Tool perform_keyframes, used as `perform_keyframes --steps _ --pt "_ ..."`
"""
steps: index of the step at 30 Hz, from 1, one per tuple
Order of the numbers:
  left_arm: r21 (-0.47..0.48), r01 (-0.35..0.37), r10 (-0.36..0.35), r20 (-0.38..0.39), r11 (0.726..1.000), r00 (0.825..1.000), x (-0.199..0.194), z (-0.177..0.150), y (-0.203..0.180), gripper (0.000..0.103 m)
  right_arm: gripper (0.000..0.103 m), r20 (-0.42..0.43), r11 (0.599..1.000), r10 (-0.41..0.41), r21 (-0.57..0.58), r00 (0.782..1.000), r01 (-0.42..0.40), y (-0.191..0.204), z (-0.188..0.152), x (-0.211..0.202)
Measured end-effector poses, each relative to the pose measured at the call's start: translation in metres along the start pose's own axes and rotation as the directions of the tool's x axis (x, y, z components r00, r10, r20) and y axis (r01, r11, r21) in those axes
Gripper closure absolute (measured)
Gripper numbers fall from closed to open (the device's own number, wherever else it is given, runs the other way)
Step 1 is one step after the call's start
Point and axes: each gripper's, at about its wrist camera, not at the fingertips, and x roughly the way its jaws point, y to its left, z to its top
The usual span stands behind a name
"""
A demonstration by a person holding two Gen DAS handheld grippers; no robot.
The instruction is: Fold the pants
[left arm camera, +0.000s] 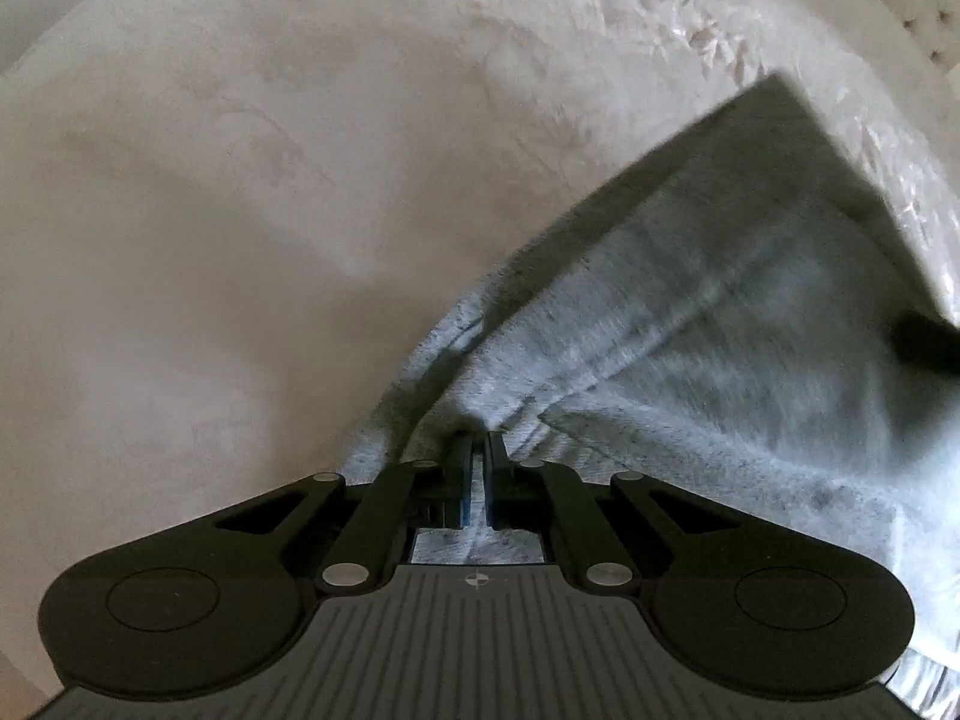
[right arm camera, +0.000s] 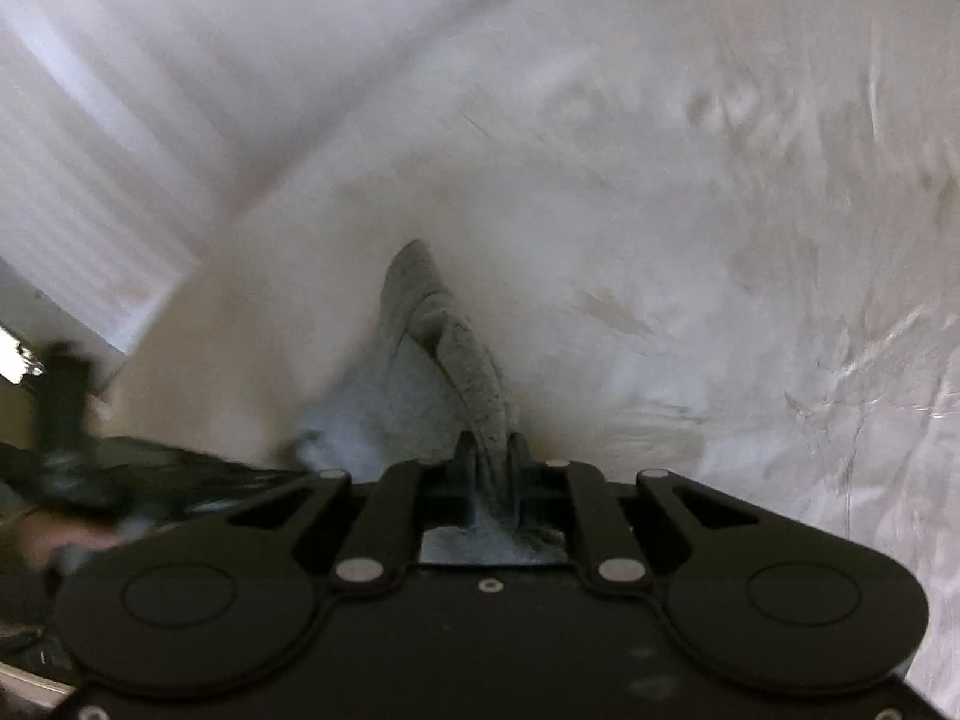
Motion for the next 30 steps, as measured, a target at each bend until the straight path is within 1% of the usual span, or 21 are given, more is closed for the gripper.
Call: perform_keyframes --steps 2,3,6,8,10,13,15,18,21,24,26,27,29,30 --pt "0.002 -0.010 0.010 0.021 1.000 1.000 -0.011 -0.003 0.004 0.097 0.091 0.036 0.998 0.030 -0.053 0.999 -0.028 0.035 -0.018 -0.030" --pt "0.001 -0.020 0.020 0.031 1.000 0.999 -0.017 -0.004 0.006 0.097 0.091 0.040 0.996 0.039 -0.076 0.998 -0.036 0.049 -0.026 -0.039" --pt "-0.007 -0.059 0.059 0.049 0.998 0.997 -0.032 -0.013 0.019 0.097 0.091 0.018 0.986 0.061 -0.159 0.998 -0.057 0.103 -0.068 -0.055" --pt "-0.022 -0.073 0.074 0.054 0.997 0.996 -0.043 -0.020 0.033 0.097 0.091 -0.023 0.981 0.067 -0.184 0.998 -0.070 0.127 -0.093 -0.049" --pt "-0.031 -0.096 0.098 0.056 0.995 0.994 -0.050 -0.028 0.042 0.097 0.091 -0.075 0.977 0.070 -0.194 0.995 -0.083 0.148 -0.121 -0.034" --pt "-0.023 -0.124 0.125 0.071 0.992 0.990 -0.064 -0.033 0.049 0.097 0.091 -0.126 0.971 0.031 -0.232 0.992 -0.060 0.169 -0.153 -0.010" --pt "-0.011 -0.134 0.135 0.091 0.991 0.987 -0.073 -0.037 0.048 0.097 0.091 -0.143 0.976 0.005 -0.215 0.990 -0.036 0.172 -0.165 0.001" --pt "0.014 -0.136 0.133 0.126 0.991 0.983 -0.085 -0.043 0.045 0.097 0.091 -0.136 0.985 -0.015 -0.170 0.991 -0.009 0.170 -0.170 0.006" --pt "0.062 -0.128 0.116 0.167 0.990 0.979 -0.097 -0.049 0.030 0.097 0.091 -0.116 0.989 -0.032 -0.147 0.993 0.014 0.172 -0.162 0.009" --pt "0.120 -0.132 0.102 0.229 0.984 0.968 -0.107 -0.052 0.009 0.097 0.091 -0.101 0.988 -0.050 -0.152 0.994 0.034 0.179 -0.163 0.008" --pt "0.152 -0.133 0.090 0.262 0.979 0.961 -0.112 -0.056 -0.003 0.097 0.091 -0.106 0.985 -0.062 -0.165 0.992 0.044 0.185 -0.168 0.010" --pt "0.172 -0.125 0.076 0.271 0.977 0.960 -0.114 -0.058 -0.010 0.097 0.091 -0.117 0.983 -0.076 -0.175 0.990 0.055 0.188 -0.169 0.015" --pt "0.213 -0.103 0.047 0.253 0.972 0.966 -0.108 -0.060 -0.020 0.097 0.089 -0.136 0.979 -0.108 -0.188 0.985 0.082 0.193 -0.170 0.028" --pt "0.228 -0.093 0.037 0.242 0.969 0.970 -0.105 -0.062 -0.026 0.097 0.084 -0.140 0.977 -0.119 -0.192 0.983 0.090 0.196 -0.174 0.034"
